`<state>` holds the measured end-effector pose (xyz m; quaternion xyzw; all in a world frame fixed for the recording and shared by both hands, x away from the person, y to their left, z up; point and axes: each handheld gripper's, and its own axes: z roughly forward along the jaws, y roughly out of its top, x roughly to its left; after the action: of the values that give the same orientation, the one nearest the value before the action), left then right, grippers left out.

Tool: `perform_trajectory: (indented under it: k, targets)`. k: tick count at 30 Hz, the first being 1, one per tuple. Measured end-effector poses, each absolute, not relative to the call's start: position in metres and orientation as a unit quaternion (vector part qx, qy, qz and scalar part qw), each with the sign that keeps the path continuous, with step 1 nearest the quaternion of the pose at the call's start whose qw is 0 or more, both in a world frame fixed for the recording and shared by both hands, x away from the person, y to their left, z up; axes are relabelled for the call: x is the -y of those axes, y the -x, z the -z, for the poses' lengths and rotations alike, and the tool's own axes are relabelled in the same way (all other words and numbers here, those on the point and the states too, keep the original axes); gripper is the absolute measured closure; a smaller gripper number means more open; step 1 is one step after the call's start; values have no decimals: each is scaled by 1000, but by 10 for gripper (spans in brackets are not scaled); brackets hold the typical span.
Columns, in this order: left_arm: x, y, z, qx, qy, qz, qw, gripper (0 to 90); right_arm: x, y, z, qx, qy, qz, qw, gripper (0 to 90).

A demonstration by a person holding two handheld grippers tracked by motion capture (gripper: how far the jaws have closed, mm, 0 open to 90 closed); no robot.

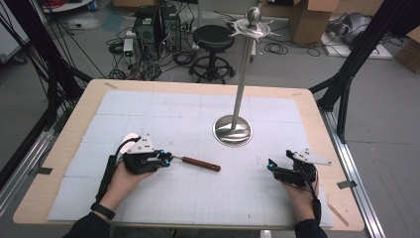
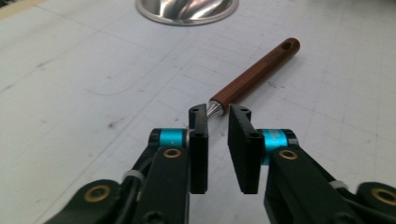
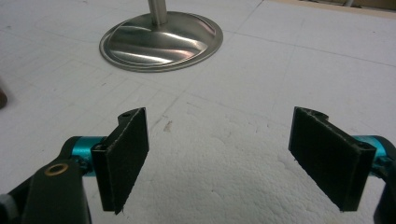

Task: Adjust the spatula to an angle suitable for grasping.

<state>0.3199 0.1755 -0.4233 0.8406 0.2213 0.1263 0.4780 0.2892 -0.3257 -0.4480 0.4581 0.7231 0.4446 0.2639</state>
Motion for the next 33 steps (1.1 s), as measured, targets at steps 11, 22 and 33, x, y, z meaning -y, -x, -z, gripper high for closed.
perform_trajectory:
  k: [11, 22, 33]
  targets:
    - [-237, -312, 415, -245, -790, -186, 531, 421, 325, -289, 448, -724, -458, -443, 265, 193]
    - [-295, -308, 420, -314, -731, -223, 563, 215, 326, -289, 448, -721, -460, -445, 267, 193]
    - [-301, -310, 422, -333, -709, -231, 577, 174, 327, -289, 448, -717, -465, -448, 264, 193]
